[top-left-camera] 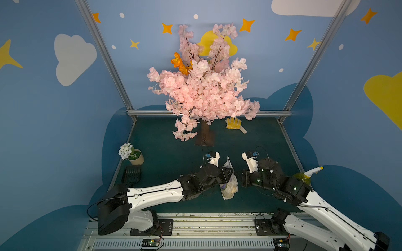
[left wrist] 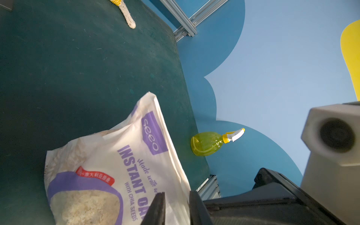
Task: Pour the oats into the breakfast bowl
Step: Open the oats bag at the center of the board.
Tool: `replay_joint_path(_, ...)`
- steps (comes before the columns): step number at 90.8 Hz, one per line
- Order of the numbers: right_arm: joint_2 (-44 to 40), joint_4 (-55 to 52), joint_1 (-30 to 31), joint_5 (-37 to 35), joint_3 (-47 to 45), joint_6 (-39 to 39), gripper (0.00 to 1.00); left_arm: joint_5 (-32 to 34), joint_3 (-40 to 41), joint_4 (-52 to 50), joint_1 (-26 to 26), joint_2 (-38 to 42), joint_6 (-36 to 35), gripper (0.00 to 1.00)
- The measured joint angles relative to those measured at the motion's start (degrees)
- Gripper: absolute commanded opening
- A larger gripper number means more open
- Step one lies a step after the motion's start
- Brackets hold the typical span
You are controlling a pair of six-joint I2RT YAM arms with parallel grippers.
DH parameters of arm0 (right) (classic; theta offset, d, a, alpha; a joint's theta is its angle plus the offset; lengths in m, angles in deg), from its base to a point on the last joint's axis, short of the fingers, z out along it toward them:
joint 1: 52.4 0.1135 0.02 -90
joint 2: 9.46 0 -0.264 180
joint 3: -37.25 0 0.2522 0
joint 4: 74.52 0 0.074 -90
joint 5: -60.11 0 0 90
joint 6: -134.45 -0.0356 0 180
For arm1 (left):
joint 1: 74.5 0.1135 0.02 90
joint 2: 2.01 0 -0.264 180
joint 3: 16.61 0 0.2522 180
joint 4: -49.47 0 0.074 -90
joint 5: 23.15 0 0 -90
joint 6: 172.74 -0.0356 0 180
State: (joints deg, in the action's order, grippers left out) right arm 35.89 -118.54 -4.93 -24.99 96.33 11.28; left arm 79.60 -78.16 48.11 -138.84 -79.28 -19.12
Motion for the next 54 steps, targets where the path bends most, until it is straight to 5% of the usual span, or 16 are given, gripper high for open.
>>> replay_joint_path(54,-1.14,-0.55,0.0,-2.4,-0.44,-0.02,0.0,0.72,0.0,1.46,-0.72,-1.81,0.72,0.09)
